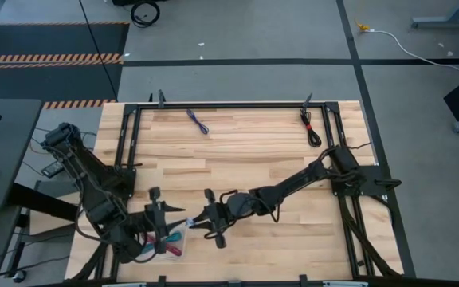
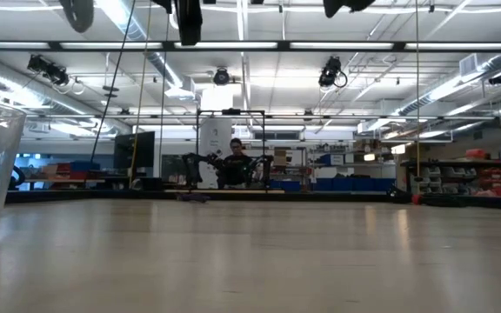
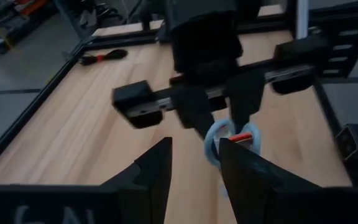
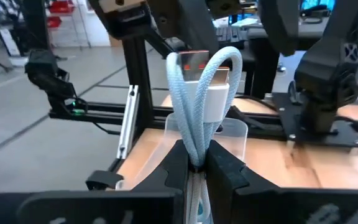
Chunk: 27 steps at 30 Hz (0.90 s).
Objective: Pick and place USB-C Cables
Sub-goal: Put the white charger cable into the transparent bin
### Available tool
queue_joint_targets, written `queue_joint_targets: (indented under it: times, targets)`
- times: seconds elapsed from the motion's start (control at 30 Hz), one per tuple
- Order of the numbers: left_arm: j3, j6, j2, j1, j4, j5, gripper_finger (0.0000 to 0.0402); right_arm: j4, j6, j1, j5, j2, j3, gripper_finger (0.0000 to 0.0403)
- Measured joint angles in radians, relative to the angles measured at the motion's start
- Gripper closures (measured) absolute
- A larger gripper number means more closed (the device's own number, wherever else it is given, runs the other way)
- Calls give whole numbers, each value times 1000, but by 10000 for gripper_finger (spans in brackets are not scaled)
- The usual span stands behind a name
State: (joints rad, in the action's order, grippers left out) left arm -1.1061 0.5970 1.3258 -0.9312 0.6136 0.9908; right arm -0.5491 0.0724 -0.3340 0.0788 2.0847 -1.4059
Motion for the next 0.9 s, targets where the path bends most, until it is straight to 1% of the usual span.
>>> queue_joint_targets:
  times: [0.07, 0.2, 0.33, 0.43, 0.5, 0.7, 0.9]
  targets:
    - [0, -27, 0, -2, -16, -10, 260, 13, -29, 0, 5, -12, 0, 368]
    - [0, -33, 0, -15, -17, -14, 260, 48, -61, 1, 35, -42, -1, 368]
    - [0, -40, 0, -33, -20, 49, 260, 121, -96, 0, 84, -82, -1, 368]
    - [0, -64, 0, -41, -42, 82, 258, 121, -100, 1, 89, -100, -2, 368]
    - [0, -64, 4, -37, -63, 83, 253, 123, -106, 0, 88, -101, -2, 368]
    - [0, -134, 46, 18, -135, 87, 219, 120, -105, 0, 88, -101, -2, 368]
    - [0, -137, 62, 79, -154, 79, 176, 122, -126, -9, 89, -101, -1, 368]
